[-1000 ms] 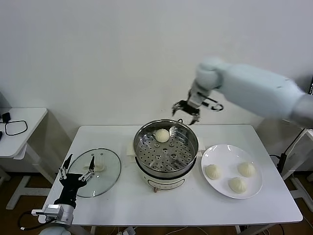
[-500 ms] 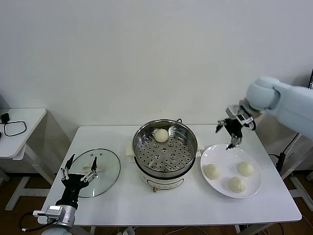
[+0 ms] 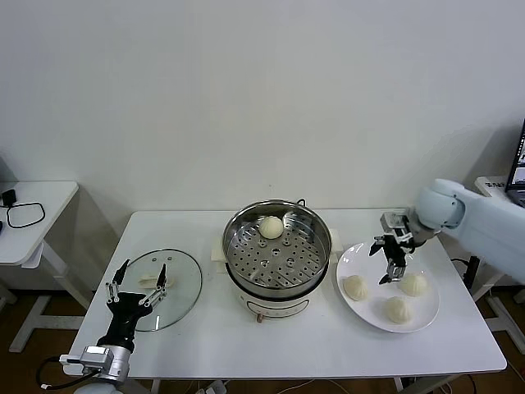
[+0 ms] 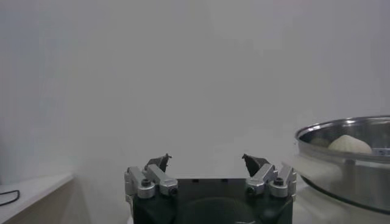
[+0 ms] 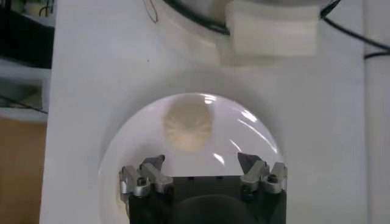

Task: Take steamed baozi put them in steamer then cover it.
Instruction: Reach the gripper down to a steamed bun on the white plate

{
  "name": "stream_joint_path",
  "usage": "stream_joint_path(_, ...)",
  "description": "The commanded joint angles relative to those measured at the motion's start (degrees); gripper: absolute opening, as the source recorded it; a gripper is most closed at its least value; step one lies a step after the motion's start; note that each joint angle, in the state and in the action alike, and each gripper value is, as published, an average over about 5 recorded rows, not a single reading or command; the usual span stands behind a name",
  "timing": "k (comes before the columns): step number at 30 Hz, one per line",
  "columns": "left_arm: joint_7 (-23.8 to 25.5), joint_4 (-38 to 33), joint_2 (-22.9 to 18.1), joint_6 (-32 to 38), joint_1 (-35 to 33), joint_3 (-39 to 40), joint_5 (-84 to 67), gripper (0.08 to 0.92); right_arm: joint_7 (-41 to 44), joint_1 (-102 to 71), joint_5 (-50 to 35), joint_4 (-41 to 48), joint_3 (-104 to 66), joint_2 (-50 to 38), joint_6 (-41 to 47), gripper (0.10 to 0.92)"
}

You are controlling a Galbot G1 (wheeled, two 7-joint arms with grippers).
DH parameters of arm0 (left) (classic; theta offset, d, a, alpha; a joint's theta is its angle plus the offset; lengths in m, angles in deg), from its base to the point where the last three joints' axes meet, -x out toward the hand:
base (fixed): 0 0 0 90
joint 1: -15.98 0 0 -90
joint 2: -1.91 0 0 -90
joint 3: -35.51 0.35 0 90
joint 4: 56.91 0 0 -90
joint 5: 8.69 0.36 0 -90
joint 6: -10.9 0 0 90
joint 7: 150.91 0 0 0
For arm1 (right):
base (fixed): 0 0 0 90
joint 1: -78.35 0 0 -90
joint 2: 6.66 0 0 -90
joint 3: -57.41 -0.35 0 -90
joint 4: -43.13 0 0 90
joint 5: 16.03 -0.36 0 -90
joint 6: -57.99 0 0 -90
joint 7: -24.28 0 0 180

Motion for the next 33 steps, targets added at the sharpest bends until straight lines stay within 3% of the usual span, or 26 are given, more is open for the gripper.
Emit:
stream_joint_path(1, 0.0, 0.3, 0.0, 0.0, 0.1, -0.1, 0.1, 0.823, -2.4, -9.6, 1.9, 3.2, -5.8, 2.2, 2.1, 0.823)
stream_joint_path(29, 0.0, 1.5, -0.1, 0.2, 0.6, 0.0, 0.4, 0.823, -4.8, -13.1, 2.4, 4.8, -8.8, 5.3, 1.8, 0.822)
stream_joint_path(33, 0.0, 1.4, -0.2, 0.3, 0.6, 0.0, 0.4, 0.823, -4.5, -13.0, 2.3, 4.5, -8.9, 5.1, 1.9, 0.789)
